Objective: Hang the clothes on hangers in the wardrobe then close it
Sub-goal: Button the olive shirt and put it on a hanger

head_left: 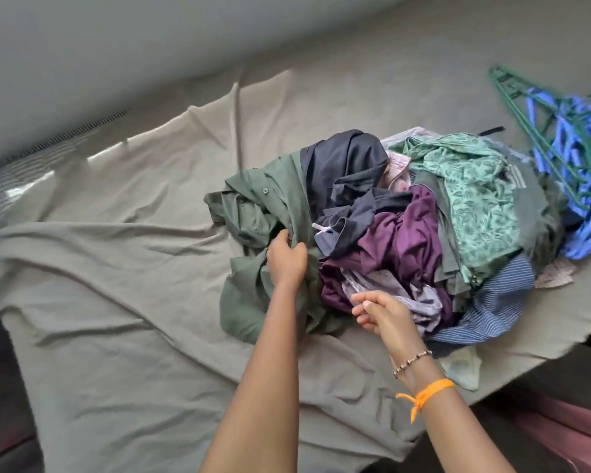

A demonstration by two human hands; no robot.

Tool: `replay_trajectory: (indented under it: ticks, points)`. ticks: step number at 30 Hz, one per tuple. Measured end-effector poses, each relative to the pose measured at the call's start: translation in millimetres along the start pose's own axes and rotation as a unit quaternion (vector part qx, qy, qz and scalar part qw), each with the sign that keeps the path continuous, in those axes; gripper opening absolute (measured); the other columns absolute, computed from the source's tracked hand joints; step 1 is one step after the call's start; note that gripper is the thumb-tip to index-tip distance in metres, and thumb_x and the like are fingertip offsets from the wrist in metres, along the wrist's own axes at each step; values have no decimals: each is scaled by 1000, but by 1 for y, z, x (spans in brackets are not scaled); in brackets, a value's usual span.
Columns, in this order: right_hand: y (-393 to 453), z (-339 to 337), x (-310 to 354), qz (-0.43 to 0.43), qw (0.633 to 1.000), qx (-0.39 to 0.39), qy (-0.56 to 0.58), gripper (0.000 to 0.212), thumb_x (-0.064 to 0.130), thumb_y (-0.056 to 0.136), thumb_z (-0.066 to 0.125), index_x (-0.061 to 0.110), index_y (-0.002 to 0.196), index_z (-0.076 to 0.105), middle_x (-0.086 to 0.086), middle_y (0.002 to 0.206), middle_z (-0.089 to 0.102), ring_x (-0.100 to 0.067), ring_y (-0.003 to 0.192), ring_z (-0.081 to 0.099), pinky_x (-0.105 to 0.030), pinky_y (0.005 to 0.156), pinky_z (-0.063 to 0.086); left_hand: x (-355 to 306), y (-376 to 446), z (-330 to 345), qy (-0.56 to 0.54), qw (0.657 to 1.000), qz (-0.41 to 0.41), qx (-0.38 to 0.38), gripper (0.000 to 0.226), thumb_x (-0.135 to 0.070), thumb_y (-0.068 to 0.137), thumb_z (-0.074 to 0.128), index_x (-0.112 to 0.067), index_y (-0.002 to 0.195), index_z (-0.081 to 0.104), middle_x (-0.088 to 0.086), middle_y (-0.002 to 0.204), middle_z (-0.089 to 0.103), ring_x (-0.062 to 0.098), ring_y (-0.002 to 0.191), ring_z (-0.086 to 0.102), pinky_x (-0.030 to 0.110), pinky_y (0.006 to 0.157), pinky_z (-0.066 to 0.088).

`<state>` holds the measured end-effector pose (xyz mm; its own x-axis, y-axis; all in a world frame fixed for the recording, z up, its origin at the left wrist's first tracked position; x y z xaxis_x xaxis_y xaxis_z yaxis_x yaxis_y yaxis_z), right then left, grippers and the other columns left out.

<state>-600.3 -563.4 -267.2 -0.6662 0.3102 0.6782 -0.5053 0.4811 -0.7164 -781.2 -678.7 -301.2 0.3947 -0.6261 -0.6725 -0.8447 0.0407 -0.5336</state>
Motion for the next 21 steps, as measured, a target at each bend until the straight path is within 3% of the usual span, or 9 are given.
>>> replay_trajectory:
  ticks: [3,6,9,10,12,14,17,19,21]
  points:
    - [-4,11,43,-51,999,3,15,32,-8,93,40,13,80,61,-5,69,58,-12,61,49,-12,54,41,-32,-39,-20,-155,986,60,-30,11,-14,71,40,-11,68,50,-3,64,52,12,60,43,32,64,36]
    - [0,22,99,-98,994,15,45,22,25,93,54,10,77,58,-8,77,59,-16,73,54,-26,67,45,-63,-87,-29,-250,956,153,10,18,0,68,37,8,75,52,16,76,51,11,72,45,22,71,39]
    - [11,26,131,-42,997,60,10,77,66,66,70,-1,101,62,-16,103,68,-27,93,65,-41,85,53,-67,-120,-24,-209,945,241,65,21,4,62,39,6,74,55,16,88,54,27,87,51,37,83,41]
    - [12,27,137,-32,996,85,-13,69,56,67,76,0,105,62,-16,104,69,-28,94,66,-41,86,54,-66,-132,-20,-175,944,265,90,24,4,61,39,0,73,59,9,90,56,29,89,50,40,85,40]
    - [1,27,150,-45,982,133,-123,15,16,79,74,8,87,64,-6,86,67,-18,77,64,-24,71,54,-65,-156,-11,-128,936,281,171,33,0,60,42,-5,80,67,3,98,59,26,98,52,34,91,41]
    - [-4,19,169,-86,970,104,-202,24,-4,81,60,14,65,57,0,65,56,-10,60,50,-19,53,41,-64,-168,-12,-161,934,197,251,35,-5,60,45,-5,86,69,1,99,59,8,97,58,21,88,44]
    - [-26,-8,201,-174,975,18,-137,35,-11,82,45,13,57,49,13,44,49,2,46,42,-12,43,31,-64,-162,-53,-355,924,2,142,15,-16,74,57,-11,87,64,0,86,62,10,80,60,18,74,47]
    - [-58,-20,225,-224,972,57,30,43,-17,82,35,12,67,62,14,54,62,4,54,54,-10,53,43,-72,-159,-68,-421,893,-100,120,32,-41,93,49,-13,105,58,7,99,61,21,86,58,26,77,48]
    - [-102,-24,247,-272,940,166,124,55,-20,81,31,13,78,75,9,78,72,-4,76,66,-16,68,52,-105,-166,-73,-440,870,-120,190,56,-60,92,33,-14,117,55,11,105,61,26,90,59,35,84,48]
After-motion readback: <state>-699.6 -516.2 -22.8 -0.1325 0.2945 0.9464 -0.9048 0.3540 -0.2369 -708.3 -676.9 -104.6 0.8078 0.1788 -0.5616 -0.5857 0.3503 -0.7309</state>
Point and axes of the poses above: each hand's wrist, its own y-axis towards the middle knuckle, its own z-axis out of the palm, x = y × z, the point moved 8 cm from there along y, towards the middle knuckle
